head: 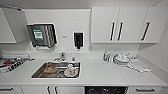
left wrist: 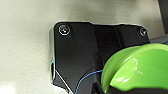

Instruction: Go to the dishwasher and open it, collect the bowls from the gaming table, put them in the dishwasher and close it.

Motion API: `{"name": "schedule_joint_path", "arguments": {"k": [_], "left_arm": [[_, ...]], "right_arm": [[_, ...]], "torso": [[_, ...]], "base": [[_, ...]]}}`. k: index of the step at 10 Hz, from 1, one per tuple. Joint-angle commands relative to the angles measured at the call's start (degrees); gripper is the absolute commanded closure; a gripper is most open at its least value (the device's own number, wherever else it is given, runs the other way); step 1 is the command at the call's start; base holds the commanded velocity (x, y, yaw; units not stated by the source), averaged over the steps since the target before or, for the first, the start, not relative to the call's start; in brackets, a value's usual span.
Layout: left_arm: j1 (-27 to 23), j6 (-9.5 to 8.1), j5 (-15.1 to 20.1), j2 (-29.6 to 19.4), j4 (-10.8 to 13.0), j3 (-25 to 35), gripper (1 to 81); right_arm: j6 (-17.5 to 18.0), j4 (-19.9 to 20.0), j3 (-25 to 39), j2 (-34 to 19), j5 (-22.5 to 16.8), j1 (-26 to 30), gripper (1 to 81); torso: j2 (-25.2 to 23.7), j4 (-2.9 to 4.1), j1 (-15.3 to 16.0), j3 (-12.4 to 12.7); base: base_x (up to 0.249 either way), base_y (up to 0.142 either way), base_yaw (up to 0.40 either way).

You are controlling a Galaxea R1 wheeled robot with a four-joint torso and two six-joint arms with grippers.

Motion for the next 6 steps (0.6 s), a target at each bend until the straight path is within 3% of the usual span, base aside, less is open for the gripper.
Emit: {"name": "schedule_joint_path", "arguments": {"k": [1, 4, 6], "left_arm": [[-2.8, -0.92, -2.8, -2.5, -0.2, 0.5, 81.1], [-2.6, -2.16, -4.9, -4.2, -0.2, 1.6, 81.1], [-3.5, -4.95, -8.9, -6.0, 0.1, 1.6, 81.1]], "right_arm": [[0.3, -0.1, 2.2, -2.6, -2.3, 2.6, 81.1], [0.3, -0.1, 1.8, -2.6, -2.1, 2.7, 81.1], [0.3, -0.2, 1.8, -2.7, -2.0, 2.7, 81.1]], "torso": [[0.0, 0.00, 0.0, -5.3], [0.0, 0.00, 0.0, -8.4], [0.0, 0.00, 0.0, -12.4]], "base": [[0.000, 0.000, 0.000], [0.000, 0.000, 0.000], [0.000, 0.000, 0.000]]}}
